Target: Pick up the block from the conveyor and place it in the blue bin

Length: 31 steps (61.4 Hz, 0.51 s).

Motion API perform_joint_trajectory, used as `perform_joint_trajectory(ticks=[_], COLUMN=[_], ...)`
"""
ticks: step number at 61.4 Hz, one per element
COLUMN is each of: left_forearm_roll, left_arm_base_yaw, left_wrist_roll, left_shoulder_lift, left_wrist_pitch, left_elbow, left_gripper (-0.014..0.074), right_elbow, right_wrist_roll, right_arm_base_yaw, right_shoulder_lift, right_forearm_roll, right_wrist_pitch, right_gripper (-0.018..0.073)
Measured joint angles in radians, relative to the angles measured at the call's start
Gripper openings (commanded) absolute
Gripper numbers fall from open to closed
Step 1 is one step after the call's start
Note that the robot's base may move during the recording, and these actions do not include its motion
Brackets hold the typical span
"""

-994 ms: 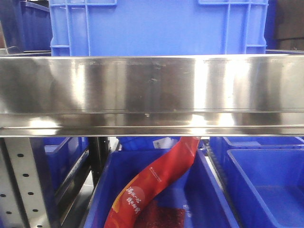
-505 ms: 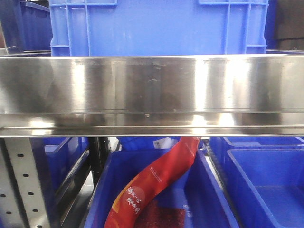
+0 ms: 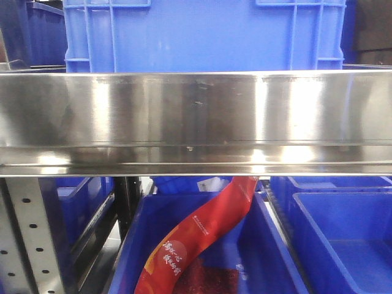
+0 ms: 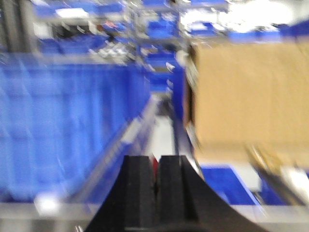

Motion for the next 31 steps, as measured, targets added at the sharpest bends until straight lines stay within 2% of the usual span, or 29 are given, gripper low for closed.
perform_joint_trajectory(ticks=[10, 31], left_forearm_roll=[0.0, 0.0], left_arm_base_yaw=[0.0, 0.0], left_wrist_roll=[0.0, 0.0], left_shoulder_lift=[0.0, -0.003], left_wrist_pitch=[0.0, -0.004], left_elbow=[0.0, 0.002], left_gripper=[-0.0111, -0.0111], right_elbow=[0.141, 0.147], right_wrist_roll=[-0.036, -0.036], right_arm_base_yaw=[-0.007, -0.007], right_shoulder_lift=[-0.121, -0.161], right_forearm_roll=[0.022, 0.028], right_wrist_pitch=[0.014, 0.016], right_gripper=[-0.016, -0.016])
